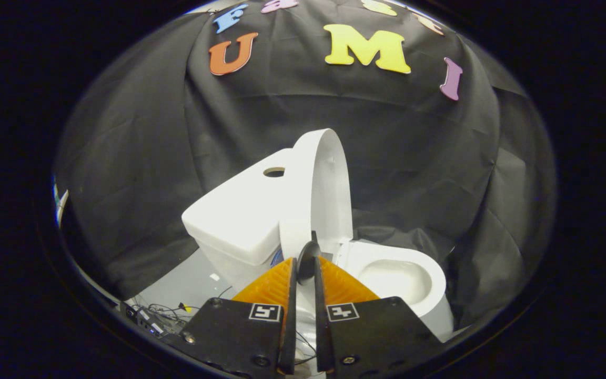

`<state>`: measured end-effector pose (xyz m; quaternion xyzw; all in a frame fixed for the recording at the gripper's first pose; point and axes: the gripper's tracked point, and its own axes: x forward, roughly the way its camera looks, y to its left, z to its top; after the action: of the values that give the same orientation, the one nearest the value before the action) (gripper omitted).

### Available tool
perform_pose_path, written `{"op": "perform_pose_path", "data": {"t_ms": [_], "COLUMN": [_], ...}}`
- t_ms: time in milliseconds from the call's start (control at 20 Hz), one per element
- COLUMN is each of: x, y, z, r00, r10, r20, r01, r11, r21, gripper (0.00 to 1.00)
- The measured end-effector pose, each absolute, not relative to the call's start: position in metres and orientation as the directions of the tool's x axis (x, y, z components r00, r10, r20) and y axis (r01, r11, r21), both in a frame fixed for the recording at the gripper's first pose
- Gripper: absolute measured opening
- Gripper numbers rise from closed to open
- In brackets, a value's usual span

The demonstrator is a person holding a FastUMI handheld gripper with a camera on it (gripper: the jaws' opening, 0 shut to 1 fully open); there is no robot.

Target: Open the toilet lid.

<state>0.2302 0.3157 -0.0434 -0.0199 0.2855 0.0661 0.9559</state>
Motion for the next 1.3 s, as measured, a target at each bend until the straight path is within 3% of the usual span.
{"op": "perform_pose_path", "data": {"t_ms": [50, 200, 650, 1000, 1300], "x": [0.229, 0.218, 0.186, 0.171, 0.146], "y": [0.317, 0.311, 0.252, 0.176, 0.132], "z": [-0.045, -0.044, -0.022, 0.000, 0.024], "r00": [0.821, 0.806, 0.846, 0.912, 0.949], "r10": [0.137, 0.160, 0.184, 0.167, 0.163], "r20": [-0.554, -0.570, -0.500, -0.375, -0.270], "r01": [-0.156, -0.161, -0.178, -0.143, -0.136], "r11": [0.988, 0.986, 0.982, 0.986, 0.984], "r21": [0.013, 0.050, 0.060, 0.090, 0.118], "gripper": [0.19, 0.52, 0.53, 0.53, 0.78]}}
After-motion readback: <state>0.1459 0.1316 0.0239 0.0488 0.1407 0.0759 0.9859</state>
